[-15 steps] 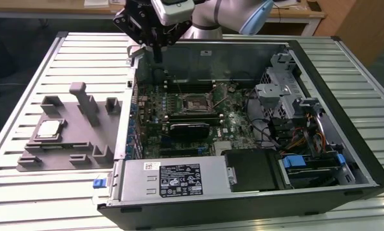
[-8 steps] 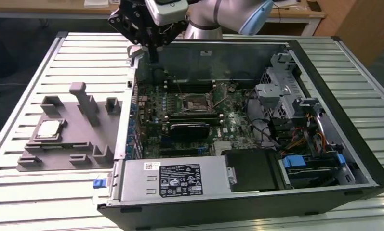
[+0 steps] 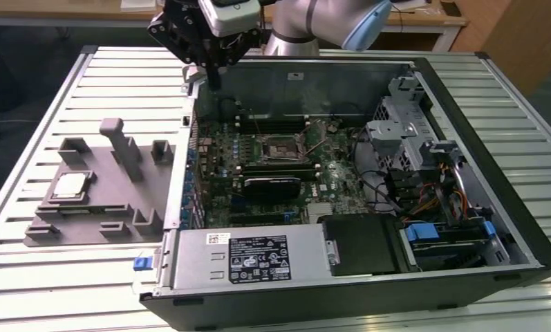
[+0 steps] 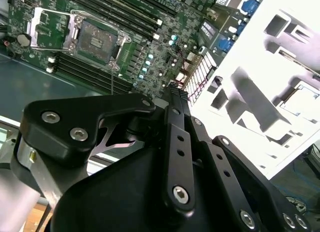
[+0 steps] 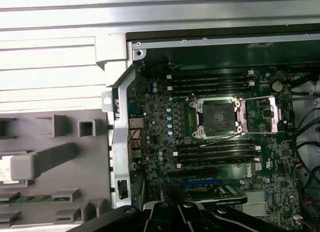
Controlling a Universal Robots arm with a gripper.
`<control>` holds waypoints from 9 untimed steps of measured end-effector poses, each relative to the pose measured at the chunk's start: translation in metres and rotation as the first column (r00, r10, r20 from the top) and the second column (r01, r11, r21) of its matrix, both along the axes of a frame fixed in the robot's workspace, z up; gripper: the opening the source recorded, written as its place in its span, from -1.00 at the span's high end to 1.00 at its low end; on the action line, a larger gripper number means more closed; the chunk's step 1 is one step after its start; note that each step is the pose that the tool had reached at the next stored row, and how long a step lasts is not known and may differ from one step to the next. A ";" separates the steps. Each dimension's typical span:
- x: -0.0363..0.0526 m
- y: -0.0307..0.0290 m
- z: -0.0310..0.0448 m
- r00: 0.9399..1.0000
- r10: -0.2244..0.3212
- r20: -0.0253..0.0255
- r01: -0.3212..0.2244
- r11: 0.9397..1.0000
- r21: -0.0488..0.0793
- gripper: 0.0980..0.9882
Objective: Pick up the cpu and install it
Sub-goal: 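Reach for the cpu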
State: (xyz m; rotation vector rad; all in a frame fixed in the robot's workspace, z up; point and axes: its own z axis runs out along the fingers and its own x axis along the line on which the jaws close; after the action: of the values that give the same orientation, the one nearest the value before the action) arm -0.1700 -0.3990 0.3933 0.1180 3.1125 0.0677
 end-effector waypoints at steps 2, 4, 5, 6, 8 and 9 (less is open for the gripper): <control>-0.0023 0.0000 0.0000 1.000 0.000 0.000 0.000 1.000 0.000 0.98; -0.0046 0.0000 0.0000 1.000 0.000 0.000 0.000 1.000 0.000 0.98; -0.0058 0.0000 0.0000 1.000 0.000 0.000 0.000 1.000 0.000 0.98; -0.0069 0.0000 0.0000 1.000 0.000 0.000 0.000 1.000 0.000 0.98; -0.0092 0.0000 0.0000 1.000 0.000 0.000 0.000 1.000 0.000 0.98; -0.0102 0.0000 0.0000 1.000 0.000 0.000 0.000 1.000 0.000 0.98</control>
State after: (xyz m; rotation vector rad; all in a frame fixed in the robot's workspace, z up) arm -0.1803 -0.3990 0.3933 0.1179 3.1125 0.0677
